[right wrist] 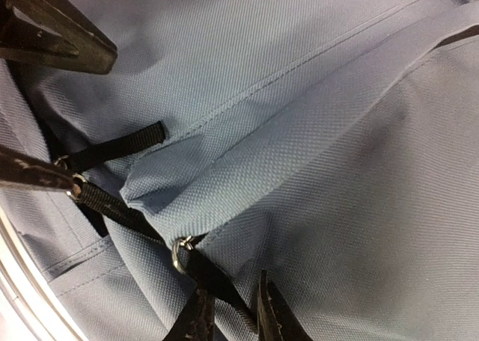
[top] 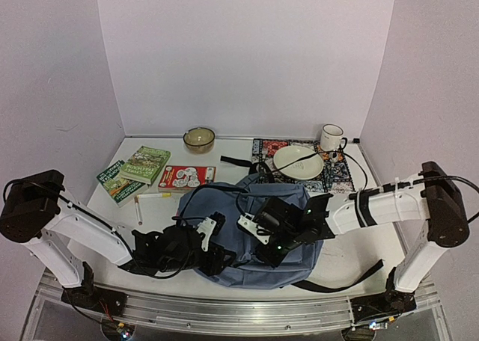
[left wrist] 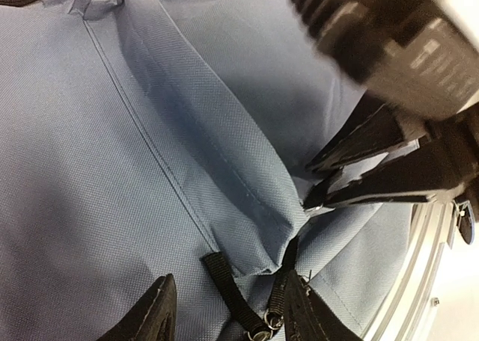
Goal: Pack the student bag
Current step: Grab the upper front pocket of the student bag, then hold the upper front pocket of the student bag.
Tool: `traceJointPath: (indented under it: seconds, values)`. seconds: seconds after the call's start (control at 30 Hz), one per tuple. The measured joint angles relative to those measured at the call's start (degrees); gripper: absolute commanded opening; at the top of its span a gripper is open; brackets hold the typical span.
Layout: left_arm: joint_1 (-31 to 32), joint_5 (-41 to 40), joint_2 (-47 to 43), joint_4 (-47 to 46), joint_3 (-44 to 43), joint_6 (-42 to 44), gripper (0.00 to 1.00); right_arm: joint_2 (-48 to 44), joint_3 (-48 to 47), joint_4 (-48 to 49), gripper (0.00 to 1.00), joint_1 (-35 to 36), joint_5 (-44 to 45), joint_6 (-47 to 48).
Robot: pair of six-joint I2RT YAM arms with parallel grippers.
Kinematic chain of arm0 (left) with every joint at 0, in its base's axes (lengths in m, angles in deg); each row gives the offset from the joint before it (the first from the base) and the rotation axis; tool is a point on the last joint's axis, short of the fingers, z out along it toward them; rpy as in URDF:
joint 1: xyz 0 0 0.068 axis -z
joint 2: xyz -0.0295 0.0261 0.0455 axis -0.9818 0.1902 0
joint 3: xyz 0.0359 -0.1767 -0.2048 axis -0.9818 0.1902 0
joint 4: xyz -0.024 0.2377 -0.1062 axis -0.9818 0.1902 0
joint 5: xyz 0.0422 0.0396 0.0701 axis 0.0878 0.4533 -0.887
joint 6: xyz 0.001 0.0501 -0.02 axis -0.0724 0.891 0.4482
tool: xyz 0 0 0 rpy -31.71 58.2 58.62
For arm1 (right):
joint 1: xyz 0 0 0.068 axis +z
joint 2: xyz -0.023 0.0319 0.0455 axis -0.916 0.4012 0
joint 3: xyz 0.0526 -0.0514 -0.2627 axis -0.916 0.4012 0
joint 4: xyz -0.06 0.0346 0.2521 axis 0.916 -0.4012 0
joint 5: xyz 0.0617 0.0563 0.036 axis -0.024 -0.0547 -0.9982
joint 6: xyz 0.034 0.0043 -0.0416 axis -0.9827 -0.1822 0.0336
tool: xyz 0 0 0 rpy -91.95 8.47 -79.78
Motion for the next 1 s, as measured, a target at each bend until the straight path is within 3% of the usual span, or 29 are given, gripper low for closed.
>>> traceJointPath:
  seconds: [0.2,1.0]
  values:
    - [0.00,0.33,0.00,-0.68,0.30,-0.15,0.50,1.20,0.00,0.25,0.02,0.00,-0.33,0.48]
    - [0.00,3.42,3.82,-11.60,1.40,-0.17,0.47,-1.84,-4.63,-3.39,0.00,0.04,0.76,0.79]
